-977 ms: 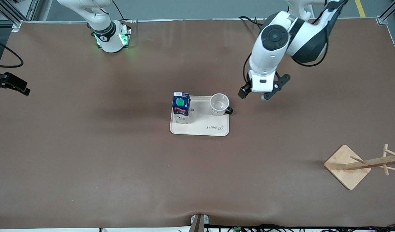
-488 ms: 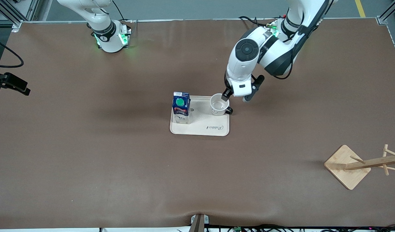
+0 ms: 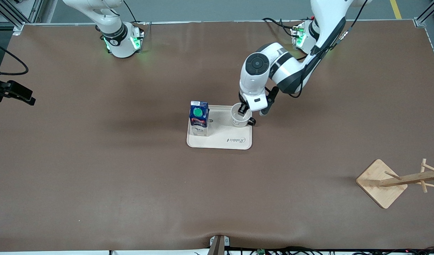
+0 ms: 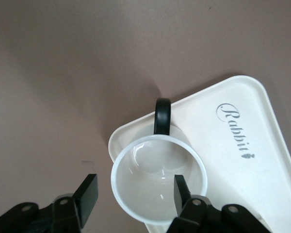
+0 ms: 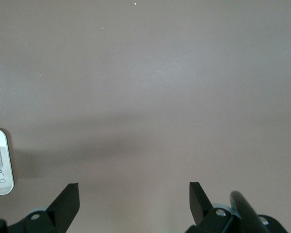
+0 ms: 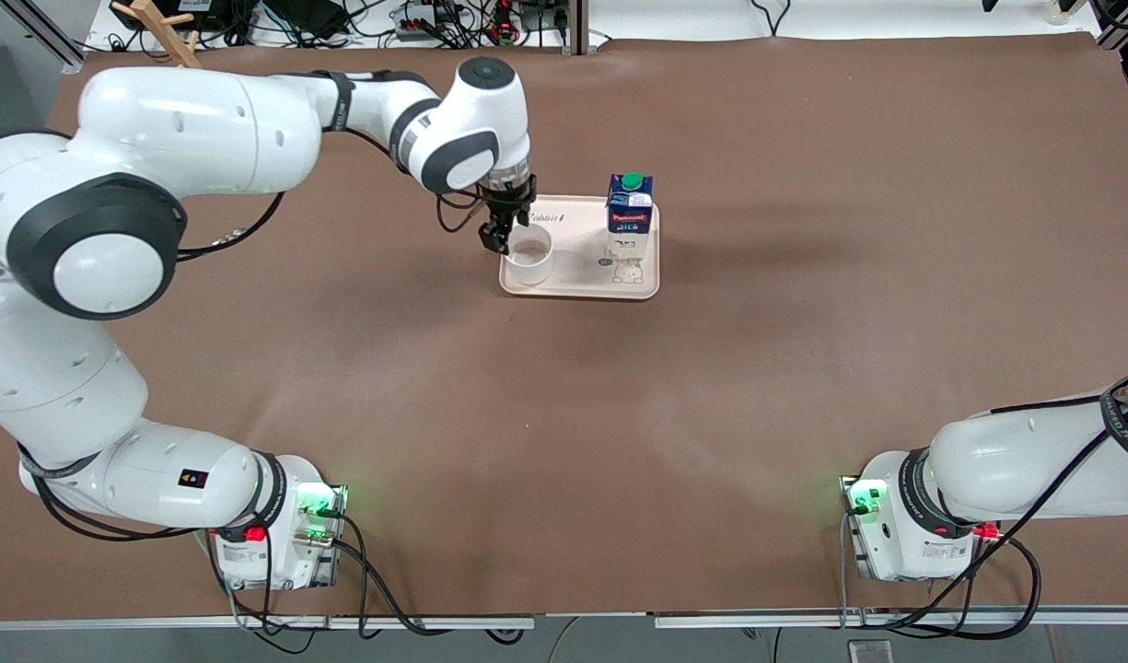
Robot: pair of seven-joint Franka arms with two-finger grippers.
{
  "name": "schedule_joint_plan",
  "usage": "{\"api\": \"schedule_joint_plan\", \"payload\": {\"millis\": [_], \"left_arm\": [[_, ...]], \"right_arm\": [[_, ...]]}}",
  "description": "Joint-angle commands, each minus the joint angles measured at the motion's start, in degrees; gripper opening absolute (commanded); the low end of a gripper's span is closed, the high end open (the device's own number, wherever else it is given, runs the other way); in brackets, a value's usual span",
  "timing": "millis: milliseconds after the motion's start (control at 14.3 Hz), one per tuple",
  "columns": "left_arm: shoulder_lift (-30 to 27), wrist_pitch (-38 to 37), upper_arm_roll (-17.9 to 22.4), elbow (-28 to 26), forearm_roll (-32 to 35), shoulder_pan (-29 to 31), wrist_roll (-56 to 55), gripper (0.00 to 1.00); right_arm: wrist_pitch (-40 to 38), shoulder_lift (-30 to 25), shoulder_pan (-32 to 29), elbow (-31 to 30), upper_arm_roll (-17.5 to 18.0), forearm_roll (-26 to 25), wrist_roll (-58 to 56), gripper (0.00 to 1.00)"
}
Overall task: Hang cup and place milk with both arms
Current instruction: 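Lower the left gripper into the white mug's rim and close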
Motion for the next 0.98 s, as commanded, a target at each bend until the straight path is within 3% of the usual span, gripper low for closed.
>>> {"api": "schedule_joint_plan", "payload": {"millis": [0, 349, 558, 698, 907], "left_arm": [[3.03, 1.45, -0.07, 0.52, 5.51, -1.41, -7.84, 0.70], [5.76, 1.62, -0.16, 0.52, 6.85, -2.38, -10.14, 0.64], [5.85, 1.97, -0.16, 0.61, 6.85, -2.82, -10.76, 0.44], [6.29, 1.97, -0.16, 0.78, 6.85, -2.91, -10.76, 0.31], [6.38, 2.06, -0.16, 1.05, 6.94, -2.91, -10.76, 0.18]], "right_arm": [[-0.74, 0.51, -0.14, 0.75, 0.16, 0.88, 0.13, 1.00], [-0.83, 1.57, 0.47, 0.66, 0.34, 0.88, -0.39, 1.00], [-0.74, 1.65, 2.23, 0.74, 0.34, 0.45, -0.40, 1.00], [-1.08, 4.80, 3.28, 0.39, 0.34, 0.88, -0.40, 1.00], [-2.32, 5.34, 5.04, 0.22, 0.34, 0.79, -0.40, 1.00]]}}
